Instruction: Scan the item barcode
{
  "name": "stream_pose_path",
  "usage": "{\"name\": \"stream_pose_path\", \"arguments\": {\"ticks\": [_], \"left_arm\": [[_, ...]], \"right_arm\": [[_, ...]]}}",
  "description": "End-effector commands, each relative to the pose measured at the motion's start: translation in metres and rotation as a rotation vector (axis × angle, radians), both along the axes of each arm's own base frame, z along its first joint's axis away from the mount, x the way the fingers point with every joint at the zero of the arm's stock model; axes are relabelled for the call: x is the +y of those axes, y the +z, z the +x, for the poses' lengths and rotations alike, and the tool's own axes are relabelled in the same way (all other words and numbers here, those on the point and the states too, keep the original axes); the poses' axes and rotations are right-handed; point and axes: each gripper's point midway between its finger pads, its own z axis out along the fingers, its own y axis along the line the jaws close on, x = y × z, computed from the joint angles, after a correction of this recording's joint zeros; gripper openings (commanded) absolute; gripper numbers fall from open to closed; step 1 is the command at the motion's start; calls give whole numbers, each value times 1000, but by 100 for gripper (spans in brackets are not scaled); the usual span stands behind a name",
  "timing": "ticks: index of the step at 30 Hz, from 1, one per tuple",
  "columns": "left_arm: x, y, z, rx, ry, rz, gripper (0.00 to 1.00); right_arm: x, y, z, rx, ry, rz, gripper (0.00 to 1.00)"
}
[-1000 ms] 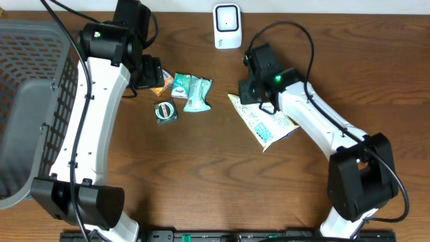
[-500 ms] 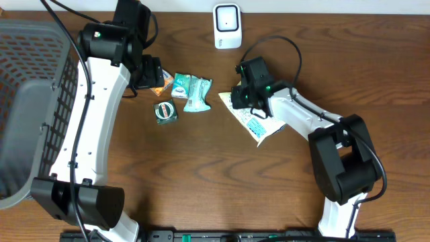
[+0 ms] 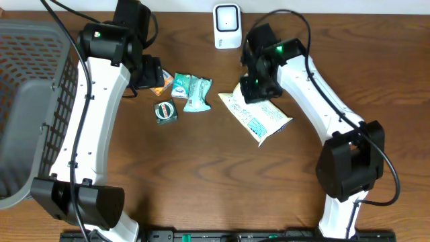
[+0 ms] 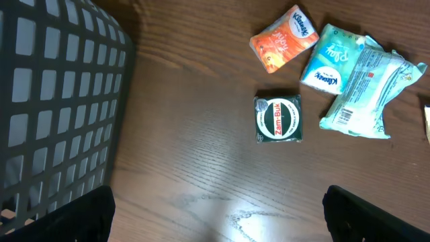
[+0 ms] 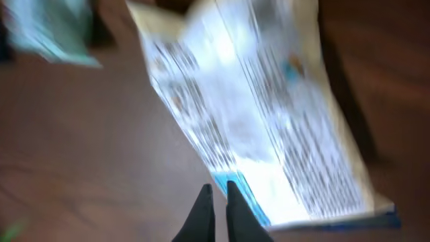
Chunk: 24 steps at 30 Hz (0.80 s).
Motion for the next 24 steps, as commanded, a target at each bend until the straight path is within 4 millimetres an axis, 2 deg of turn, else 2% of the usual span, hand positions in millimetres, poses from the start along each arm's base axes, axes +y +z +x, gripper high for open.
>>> {"name": "stream_pose_path", "arguments": {"ticks": [1, 4, 8, 12, 15, 17, 20, 24], "left_arm": [[3, -2, 0, 10, -4, 21, 98], [3, -2, 0, 10, -4, 21, 98], [3, -2, 0, 10, -4, 20, 97], [3, -2, 0, 10, -4, 20, 97], [3, -2, 0, 10, -4, 20, 98], [3, -2, 0, 10, -4, 20, 98], [3, -2, 0, 10, -4, 20, 98], [3, -2, 0, 10, -4, 20, 97]], "right_arm": [[-17, -24, -17, 54, 37, -95, 3], [-25, -52, -32, 96, 38, -121, 5], [-41, -93, -46, 106, 33, -179, 2], [-50, -112, -62, 140, 5, -203, 1], [-52, -104, -66, 161, 6, -213, 1], [-52, -90, -62, 161, 6, -221, 1], [-51, -62, -50, 132, 2, -230, 1], [-41, -20, -20, 38, -9, -197, 1]]}}
